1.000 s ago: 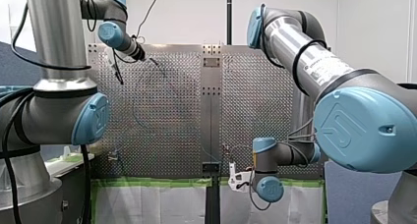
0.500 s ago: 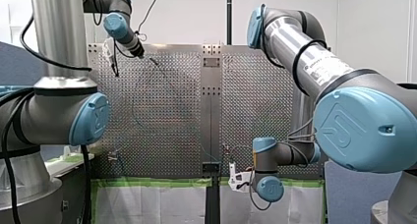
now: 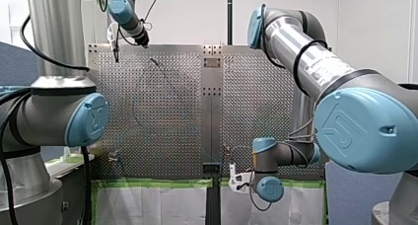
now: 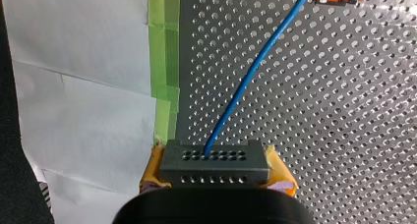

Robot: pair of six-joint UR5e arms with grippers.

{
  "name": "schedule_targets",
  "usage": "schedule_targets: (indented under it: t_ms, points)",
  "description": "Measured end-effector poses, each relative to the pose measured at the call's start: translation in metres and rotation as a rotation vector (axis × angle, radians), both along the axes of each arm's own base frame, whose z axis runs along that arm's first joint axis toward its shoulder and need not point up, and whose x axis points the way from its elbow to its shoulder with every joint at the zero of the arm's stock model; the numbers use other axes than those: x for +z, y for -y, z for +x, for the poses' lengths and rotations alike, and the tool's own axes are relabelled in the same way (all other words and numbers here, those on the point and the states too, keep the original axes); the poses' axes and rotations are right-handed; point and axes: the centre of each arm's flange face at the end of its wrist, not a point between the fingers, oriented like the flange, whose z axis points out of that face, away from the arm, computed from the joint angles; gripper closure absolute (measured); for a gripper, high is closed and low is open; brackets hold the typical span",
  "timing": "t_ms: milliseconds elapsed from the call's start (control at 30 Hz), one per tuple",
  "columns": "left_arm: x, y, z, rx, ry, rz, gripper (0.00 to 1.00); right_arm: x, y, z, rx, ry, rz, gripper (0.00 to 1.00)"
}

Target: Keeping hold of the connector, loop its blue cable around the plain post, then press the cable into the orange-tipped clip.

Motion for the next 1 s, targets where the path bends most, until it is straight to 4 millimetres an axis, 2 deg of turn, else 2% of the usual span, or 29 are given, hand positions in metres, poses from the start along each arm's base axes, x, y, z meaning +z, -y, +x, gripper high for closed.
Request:
schedule_targets:
  t_ms: [100, 300, 600, 833, 1000]
  points:
    - [0.003, 0.006, 0.002, -0.015, -0.018, 0.030, 0.00, 0.000, 0.000, 0.001, 0.002, 0.000, 0.000, 1.00]
    - [-0.004, 0.014, 0.000, -0.018, -0.074, 0.085, 0.00, 0.000, 0.000, 0.002, 0.004, -0.001, 0.001, 1.00]
    - [-0.011, 0.018, -0.012, 0.012, -0.153, 0.151, 0.00, 0.000, -0.001, 0.004, 0.008, -0.004, 0.005, 1.00]
    - [-0.030, 0.019, -0.027, 0.052, -0.251, 0.179, 0.00, 0.000, -0.001, 0.004, 0.009, -0.004, 0.005, 1.00]
    - [-0.033, 0.019, -0.031, 0.076, -0.270, 0.193, 0.00, 0.000, -0.001, 0.004, 0.009, -0.004, 0.005, 1.00]
